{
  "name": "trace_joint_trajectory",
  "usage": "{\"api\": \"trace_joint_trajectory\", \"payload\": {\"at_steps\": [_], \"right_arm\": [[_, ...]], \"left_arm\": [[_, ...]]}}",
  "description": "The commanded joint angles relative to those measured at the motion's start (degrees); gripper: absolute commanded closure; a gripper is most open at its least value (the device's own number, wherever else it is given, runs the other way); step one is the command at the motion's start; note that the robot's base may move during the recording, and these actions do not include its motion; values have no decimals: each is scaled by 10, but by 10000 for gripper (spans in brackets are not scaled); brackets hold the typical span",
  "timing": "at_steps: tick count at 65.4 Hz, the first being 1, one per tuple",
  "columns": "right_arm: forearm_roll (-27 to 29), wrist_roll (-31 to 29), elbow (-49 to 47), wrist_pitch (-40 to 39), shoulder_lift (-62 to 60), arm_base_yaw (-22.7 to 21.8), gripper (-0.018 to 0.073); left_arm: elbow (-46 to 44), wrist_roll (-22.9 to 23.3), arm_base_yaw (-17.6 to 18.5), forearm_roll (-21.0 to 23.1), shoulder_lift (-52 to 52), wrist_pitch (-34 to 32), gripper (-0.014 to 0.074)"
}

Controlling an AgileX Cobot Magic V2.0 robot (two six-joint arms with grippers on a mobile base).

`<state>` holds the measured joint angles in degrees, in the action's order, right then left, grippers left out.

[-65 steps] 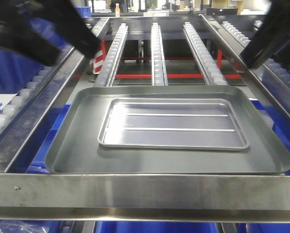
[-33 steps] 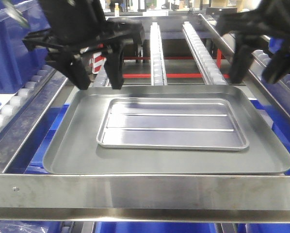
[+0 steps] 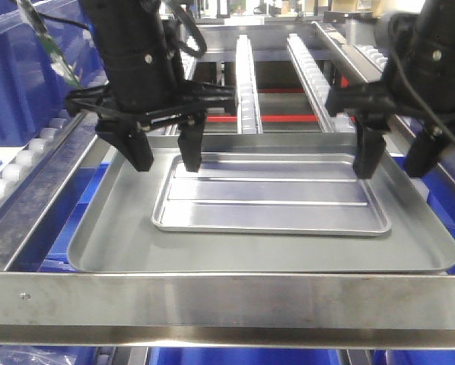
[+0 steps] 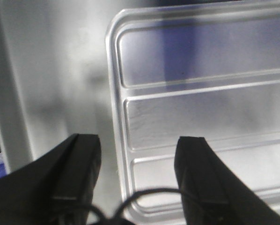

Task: Grab silver tray and place in blue box
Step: 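Lower both grippers onto opposite short edges of the small silver tray, then close both grippers on the silver tray's edges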

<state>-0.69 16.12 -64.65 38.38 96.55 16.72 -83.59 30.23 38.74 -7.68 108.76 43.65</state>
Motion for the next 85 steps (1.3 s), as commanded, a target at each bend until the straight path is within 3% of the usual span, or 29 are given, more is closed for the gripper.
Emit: {"api": "trace_joint_trajectory", "payload": {"at_steps": [1,46,57,64,72,77,85], "right_arm": [[-6,0,-20,-34,-15,-6,104],[-6,0,-20,-86,39,-6,106],[-6,-1,-20,-86,39,-6,231],[-6,-1,-20,-86,39,-6,358],[-6,-1,-20,-83,39,-6,500],[-6,-1,-20,-83,39,-6,503],[-7,-1,-20,-73,34,-6,503]], "left_arm": [[-18,6,-2,-6,-22,-30,324],[-18,6,-18,9,28,-54,324],[-18,6,-18,15,32,-49,332],[-18,6,-18,13,32,-49,404],[-18,6,-18,13,32,-49,587],[-18,6,-18,13,32,-49,712],[-25,6,-18,11,29,-30,694]]}}
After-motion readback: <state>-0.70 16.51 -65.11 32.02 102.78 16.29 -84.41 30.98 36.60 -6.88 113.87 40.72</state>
